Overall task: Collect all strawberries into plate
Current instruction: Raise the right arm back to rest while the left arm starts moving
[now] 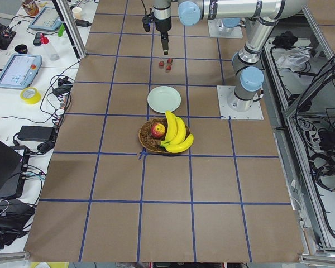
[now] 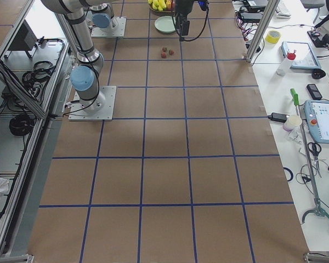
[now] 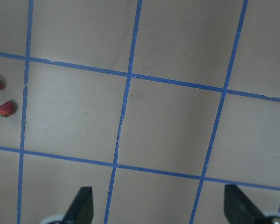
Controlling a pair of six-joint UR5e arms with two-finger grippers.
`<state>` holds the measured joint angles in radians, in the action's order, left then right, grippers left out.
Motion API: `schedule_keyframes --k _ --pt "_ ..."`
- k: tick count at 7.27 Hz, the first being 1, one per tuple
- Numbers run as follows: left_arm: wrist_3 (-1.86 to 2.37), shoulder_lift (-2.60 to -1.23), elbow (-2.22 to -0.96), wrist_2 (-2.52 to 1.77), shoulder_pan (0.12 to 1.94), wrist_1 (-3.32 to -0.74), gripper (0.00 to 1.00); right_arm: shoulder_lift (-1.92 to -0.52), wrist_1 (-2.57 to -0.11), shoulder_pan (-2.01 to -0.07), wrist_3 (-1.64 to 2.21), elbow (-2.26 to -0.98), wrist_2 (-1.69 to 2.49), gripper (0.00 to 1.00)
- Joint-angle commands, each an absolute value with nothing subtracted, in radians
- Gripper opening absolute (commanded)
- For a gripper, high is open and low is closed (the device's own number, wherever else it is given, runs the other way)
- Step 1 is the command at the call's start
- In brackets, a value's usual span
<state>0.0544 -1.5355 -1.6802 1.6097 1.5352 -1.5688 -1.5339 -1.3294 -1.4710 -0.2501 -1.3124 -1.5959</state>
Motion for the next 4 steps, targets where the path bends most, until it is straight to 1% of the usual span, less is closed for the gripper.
schedule_keyframes --k 1,2,4 --pt "0.071 -1.552 -1.692 1.612 1.534 -1.548 1.0 -1.542 -1.431 -1.535 -0.008 -1.362 -1.624 1.0" --pt "0.093 -1.557 -1.701 1.618 1.543 -1.546 1.0 -1.542 -1.448 -1.564 -0.008 -1.362 -1.635 1.0" --pt "0.126 -1.598 -1.755 1.605 1.552 -1.43 1.0 -1.539 -1.5 -1.559 -0.05 -1.362 -1.652 1.0"
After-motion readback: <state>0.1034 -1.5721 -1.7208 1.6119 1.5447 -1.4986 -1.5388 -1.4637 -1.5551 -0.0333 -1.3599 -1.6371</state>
